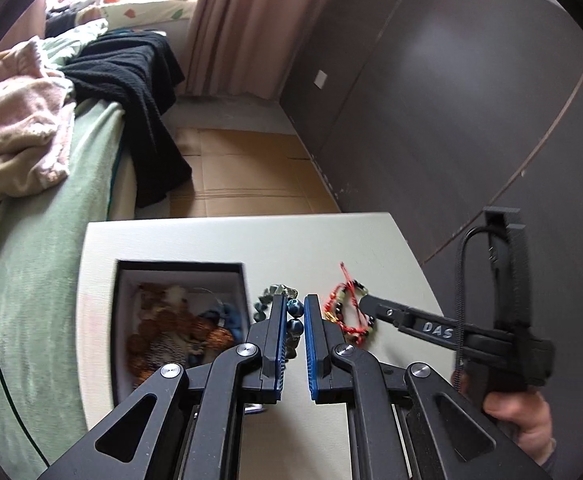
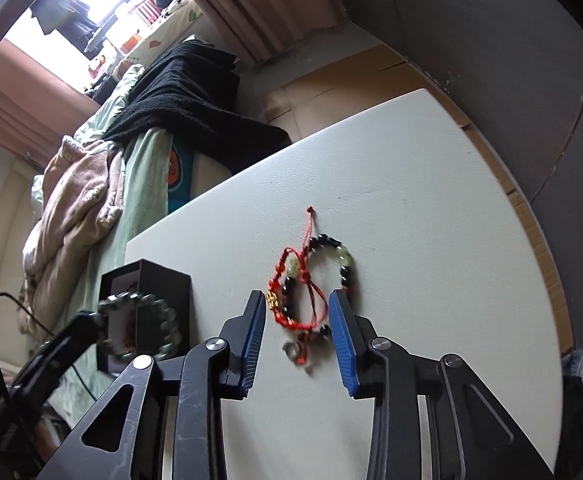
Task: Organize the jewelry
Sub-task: 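Carry the red-string bracelet into the box with the right tool while the left tool drops a bead strand in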
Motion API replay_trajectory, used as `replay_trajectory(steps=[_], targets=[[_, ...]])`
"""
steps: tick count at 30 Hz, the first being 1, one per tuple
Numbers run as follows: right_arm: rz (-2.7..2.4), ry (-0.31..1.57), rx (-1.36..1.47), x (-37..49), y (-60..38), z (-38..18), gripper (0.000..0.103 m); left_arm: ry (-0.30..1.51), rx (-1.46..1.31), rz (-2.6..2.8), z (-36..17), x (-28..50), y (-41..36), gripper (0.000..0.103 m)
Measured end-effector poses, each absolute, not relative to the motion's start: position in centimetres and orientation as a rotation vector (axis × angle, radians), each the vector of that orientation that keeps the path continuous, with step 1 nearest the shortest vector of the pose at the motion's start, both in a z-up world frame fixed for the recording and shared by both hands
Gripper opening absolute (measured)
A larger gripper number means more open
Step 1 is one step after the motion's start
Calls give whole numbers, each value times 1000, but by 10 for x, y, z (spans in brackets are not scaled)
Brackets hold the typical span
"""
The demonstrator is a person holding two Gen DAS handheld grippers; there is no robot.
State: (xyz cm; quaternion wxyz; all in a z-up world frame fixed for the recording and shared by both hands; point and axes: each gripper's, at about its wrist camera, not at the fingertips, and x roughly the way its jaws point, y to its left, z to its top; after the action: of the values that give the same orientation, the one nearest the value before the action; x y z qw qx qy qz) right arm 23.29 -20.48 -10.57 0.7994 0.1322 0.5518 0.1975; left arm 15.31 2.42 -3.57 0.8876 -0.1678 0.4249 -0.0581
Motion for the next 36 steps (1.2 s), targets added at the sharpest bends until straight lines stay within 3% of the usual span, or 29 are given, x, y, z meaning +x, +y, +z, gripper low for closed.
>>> replay_trajectory(steps=[5,12,22,24,25,27,29,31,36], targets=[[396,1201,228,244,-188,-117,31,846,-397,-115,-24,148,48,9],[343,1204,185,250,-181,-125,9,819,-438,-99,-16,141,72,8],[403,1094,204,228,-181,-83,8,853,-546,-103,-33,141,94,9],[424,1069,206,222,-177,-72,8,891,-573,-90,-34,143,100,14],[436,1057,211,219,-175,-67,8,905,-587,-87,-35,144,103,22],[472,1029,232,210,-173,-55,8,884,-622,-77,-33,139,111,39],[509,1001,249,203,-168,-45,8,844,-631,-43,-27,131,118,66],[544,972,258,196,-162,-35,8,801,-634,-25,-19,123,124,71],[645,906,282,179,-146,-16,8,789,-655,-2,-16,115,135,71]])
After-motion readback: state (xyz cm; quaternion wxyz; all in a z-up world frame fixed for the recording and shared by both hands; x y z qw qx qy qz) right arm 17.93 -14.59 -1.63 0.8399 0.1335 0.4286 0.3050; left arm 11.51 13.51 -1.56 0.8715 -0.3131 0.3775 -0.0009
